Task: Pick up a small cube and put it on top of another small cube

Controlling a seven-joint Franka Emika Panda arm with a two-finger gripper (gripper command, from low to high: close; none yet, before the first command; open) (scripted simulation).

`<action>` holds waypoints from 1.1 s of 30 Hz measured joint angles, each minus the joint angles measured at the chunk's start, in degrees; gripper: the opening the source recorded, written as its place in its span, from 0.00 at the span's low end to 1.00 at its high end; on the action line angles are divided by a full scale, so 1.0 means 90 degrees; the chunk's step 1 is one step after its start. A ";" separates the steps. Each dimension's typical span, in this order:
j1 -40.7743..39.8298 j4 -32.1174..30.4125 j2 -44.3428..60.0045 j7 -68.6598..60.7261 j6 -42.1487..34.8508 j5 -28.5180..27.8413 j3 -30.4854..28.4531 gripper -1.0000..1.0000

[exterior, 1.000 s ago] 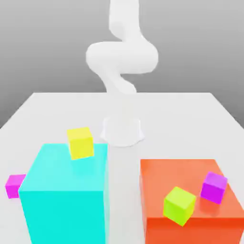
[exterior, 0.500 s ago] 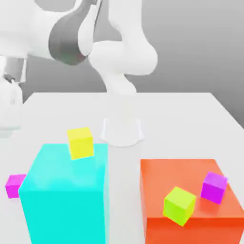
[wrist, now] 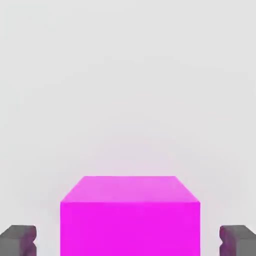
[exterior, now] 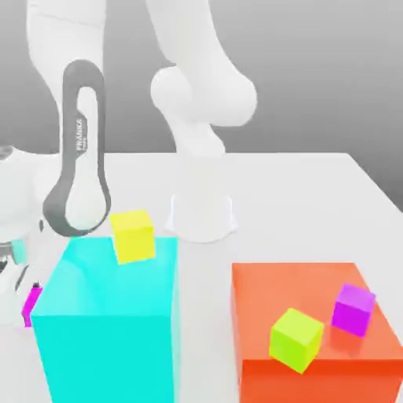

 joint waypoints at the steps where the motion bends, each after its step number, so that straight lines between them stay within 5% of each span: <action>1: -0.0001 0.0000 0.0000 0.0003 0.0003 -0.0003 0.0000 0.00; 10: 0.0223 -0.0175 -0.1068 0.0210 -0.0862 -0.0489 -0.0220 0.00; 33: 0.1076 0.1744 -0.1757 -0.4910 -0.3444 -0.3909 0.0597 0.00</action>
